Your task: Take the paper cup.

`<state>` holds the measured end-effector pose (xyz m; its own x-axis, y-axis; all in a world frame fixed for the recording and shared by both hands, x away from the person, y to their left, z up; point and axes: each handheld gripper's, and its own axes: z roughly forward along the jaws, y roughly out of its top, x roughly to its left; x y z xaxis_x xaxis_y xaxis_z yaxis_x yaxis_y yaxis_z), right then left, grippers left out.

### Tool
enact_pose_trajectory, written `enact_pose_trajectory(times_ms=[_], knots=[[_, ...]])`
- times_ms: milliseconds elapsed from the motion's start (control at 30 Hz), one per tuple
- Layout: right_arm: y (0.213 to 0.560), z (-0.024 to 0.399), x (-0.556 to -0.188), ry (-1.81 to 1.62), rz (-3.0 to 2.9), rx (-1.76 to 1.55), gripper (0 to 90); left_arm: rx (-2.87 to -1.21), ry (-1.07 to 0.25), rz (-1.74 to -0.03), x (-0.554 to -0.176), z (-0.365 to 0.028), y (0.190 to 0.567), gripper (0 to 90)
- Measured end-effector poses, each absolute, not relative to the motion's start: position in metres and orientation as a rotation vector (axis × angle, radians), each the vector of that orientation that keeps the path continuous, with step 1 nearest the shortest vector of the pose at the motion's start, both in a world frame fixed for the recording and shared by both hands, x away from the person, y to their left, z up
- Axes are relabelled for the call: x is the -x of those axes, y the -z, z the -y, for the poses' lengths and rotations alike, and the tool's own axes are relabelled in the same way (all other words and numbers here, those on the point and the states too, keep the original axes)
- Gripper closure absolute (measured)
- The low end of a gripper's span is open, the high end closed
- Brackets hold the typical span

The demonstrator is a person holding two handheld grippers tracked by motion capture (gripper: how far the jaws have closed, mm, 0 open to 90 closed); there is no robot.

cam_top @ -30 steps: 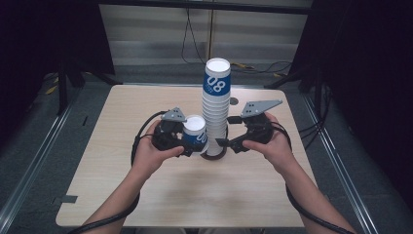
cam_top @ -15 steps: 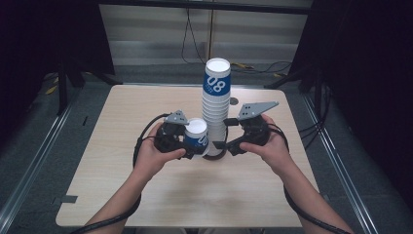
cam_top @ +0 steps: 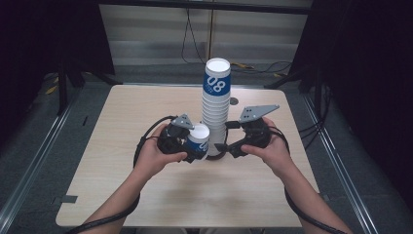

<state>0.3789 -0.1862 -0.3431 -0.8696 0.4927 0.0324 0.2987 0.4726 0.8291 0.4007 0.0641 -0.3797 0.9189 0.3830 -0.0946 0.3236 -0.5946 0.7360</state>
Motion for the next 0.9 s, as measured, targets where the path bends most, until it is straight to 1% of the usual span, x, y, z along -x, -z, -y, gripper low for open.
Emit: enact_pose_trajectory(times_ms=[367, 900], knots=[[0.348, 0.188, -0.378, -1.341, -2.522, -0.689, 14.3, -2.404, -0.072, -0.436, -0.402, -0.059, 0.378, 21.3], [0.354, 0.190, -0.376, -1.315, -2.552, -0.677, 14.3, -2.513, -0.060, -0.417, -0.405, -0.057, 0.379, 21.3]])
